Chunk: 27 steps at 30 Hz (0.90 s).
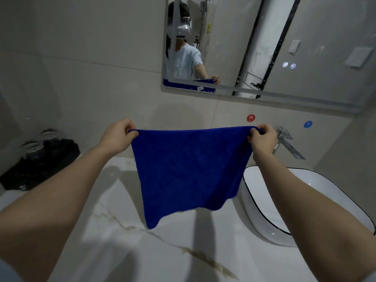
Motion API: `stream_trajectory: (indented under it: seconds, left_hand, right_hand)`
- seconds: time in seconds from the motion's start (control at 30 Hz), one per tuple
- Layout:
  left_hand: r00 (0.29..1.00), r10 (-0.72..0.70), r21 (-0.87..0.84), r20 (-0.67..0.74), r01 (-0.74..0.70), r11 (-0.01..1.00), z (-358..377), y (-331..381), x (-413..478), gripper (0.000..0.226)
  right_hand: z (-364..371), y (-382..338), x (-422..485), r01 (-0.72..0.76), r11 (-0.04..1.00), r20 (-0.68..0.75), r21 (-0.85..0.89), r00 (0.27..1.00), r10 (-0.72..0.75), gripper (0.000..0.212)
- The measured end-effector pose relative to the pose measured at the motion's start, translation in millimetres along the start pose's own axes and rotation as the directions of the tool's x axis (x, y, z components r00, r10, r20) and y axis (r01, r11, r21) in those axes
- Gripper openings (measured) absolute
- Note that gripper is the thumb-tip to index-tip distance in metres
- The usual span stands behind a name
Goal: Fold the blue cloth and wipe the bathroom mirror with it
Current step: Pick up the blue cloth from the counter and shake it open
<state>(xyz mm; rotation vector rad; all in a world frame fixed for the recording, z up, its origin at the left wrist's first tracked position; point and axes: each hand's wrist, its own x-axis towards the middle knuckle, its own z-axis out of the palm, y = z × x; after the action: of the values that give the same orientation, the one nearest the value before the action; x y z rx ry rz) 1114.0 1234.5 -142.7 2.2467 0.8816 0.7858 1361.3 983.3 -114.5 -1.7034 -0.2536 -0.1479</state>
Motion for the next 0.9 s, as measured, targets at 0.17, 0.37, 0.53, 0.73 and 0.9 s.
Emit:
stream_trajectory:
  seconds: [0.17, 0.37, 0.53, 0.73, 0.9]
  left_hand:
    - [0.986, 0.012, 0.024, 0.165, -0.016, 1.000, 6.1, -3.7, -5.5, 0.010]
    - [0.987, -0.043, 0.122, 0.156, 0.024, 0.992, 16.1, -5.0, -1.1, 0.020]
    - [0.981, -0.046, 0.019, -0.186, 0.050, 0.999, 16.7, 16.8, 12.2, 0.018]
    - [0.981, -0.070, 0.156, -0.182, 0.099, 0.983, 16.9, 12.8, 17.3, 0.018]
    - [0.978, -0.069, 0.148, -0.196, 0.099, 0.984, 18.8, 5.2, 13.2, 0.020]
  right_hand:
    - [-1.2, 11.2, 6.1, -0.019, 0.999, -0.012, -0.044, 1.000, 0.018, 0.030]
    - [-0.7, 18.0, 10.1, -0.036, 0.995, -0.007, -0.092, 0.999, 0.036, 0.032]
    - [6.0, 9.4, 14.5, 0.075, 0.991, -0.042, -0.109, 0.996, -0.080, 0.014]
    - [13.1, 6.1, 12.5, 0.144, 0.965, 0.045, -0.219, 0.989, -0.137, 0.011]
    - [12.9, 15.4, 6.8, 0.108, 0.965, 0.093, -0.237, 0.992, -0.088, 0.012]
